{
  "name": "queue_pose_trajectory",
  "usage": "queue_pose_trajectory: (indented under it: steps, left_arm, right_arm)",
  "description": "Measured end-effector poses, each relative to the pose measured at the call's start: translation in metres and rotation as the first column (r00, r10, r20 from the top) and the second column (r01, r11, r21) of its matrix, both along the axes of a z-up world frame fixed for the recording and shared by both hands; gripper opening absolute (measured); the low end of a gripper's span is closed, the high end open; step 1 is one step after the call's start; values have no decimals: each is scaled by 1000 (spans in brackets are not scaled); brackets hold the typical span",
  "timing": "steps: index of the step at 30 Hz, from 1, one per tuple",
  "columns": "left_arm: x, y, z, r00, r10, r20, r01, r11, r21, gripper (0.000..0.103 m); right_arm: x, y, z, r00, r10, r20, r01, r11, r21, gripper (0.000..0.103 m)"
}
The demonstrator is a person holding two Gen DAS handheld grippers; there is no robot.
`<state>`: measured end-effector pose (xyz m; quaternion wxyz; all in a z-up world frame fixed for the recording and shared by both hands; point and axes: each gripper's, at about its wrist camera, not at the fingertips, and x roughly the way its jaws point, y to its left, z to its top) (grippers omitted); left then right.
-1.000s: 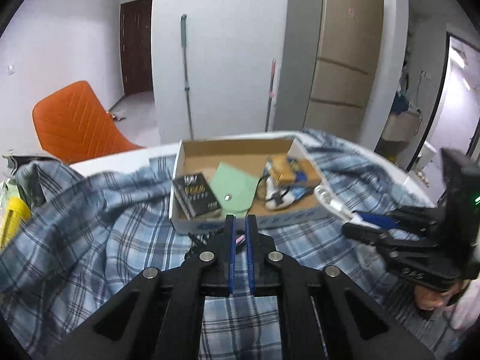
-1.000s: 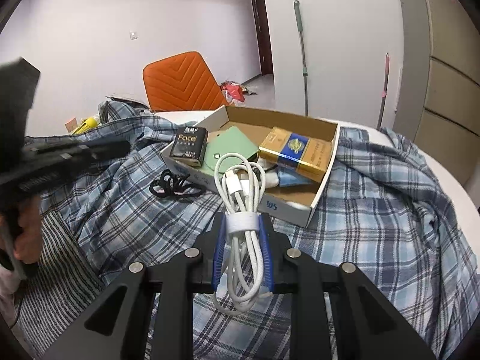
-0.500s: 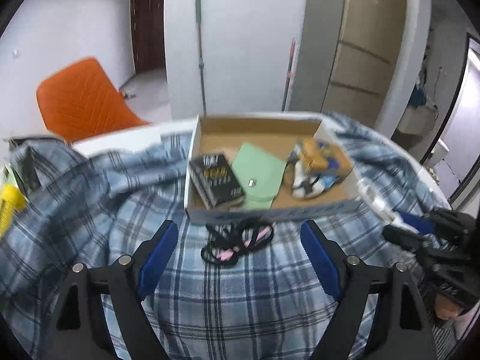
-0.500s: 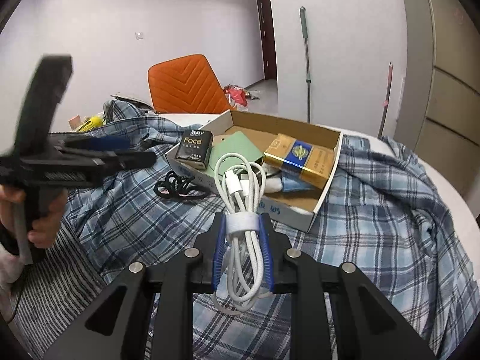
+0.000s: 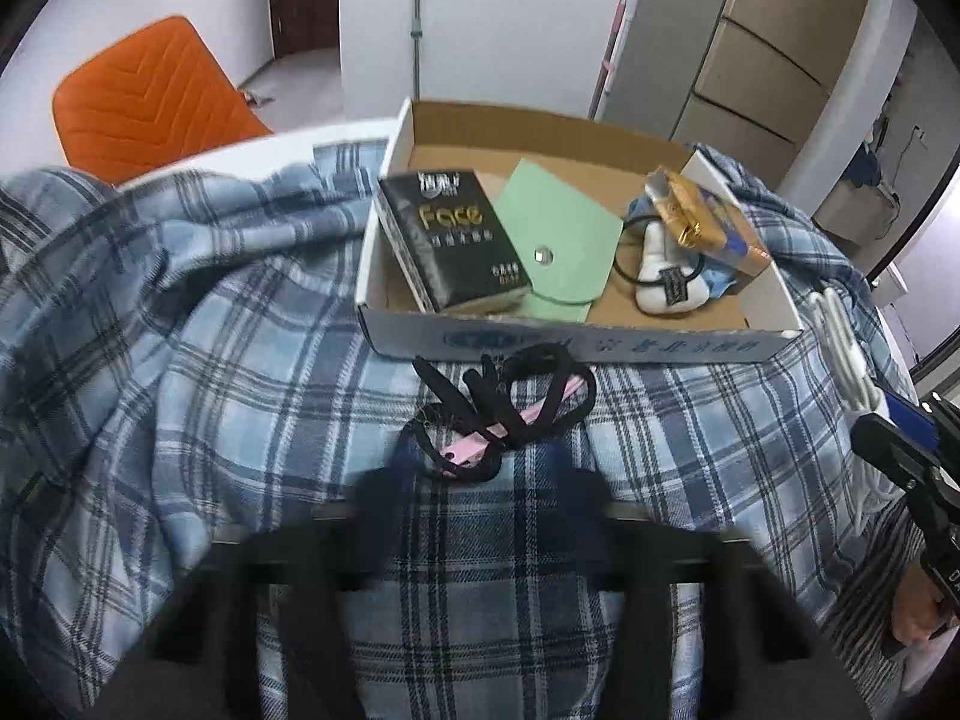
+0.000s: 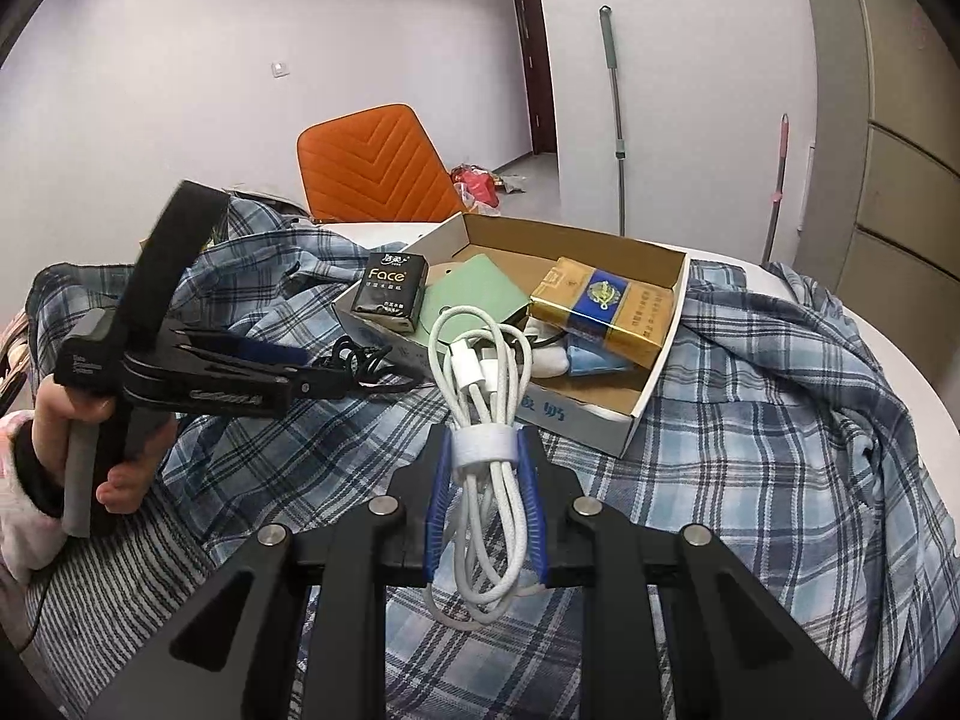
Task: Organize soft objects
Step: 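Carry both cables over the box and open both grippers to drop them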
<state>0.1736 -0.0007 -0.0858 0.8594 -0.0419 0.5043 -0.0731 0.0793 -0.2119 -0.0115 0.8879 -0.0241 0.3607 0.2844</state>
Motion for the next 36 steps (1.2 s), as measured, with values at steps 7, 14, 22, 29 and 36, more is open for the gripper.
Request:
queue_pose_trajectory:
  steps: [7, 14, 22, 29, 36]
  left_arm:
    - [-14, 6, 19, 994, 0, 110, 2, 1000, -22, 4]
    - [-30, 0, 52, 982, -28, 185, 36, 999, -39, 4]
    - [-60, -22, 95, 935, -93, 341, 84, 996, 41, 4]
    - [-65, -39, 137, 887, -128, 443, 111, 992, 62, 4]
    - [-35, -54, 168, 856, -118, 504, 105, 993, 54, 4]
  right_arm:
    - [2, 1, -2, 1000, 2, -11, -2, 1000, -2, 21]
    - [1, 0, -1, 1000, -5, -3, 5, 1000, -2, 21]
    - [-1, -1, 4, 1000, -11, 15, 11, 1000, 0, 21]
    - [-4, -1, 34, 994, -34, 101, 36, 999, -19, 21]
    - [26, 3, 78, 987, -75, 145, 74, 997, 12, 21]
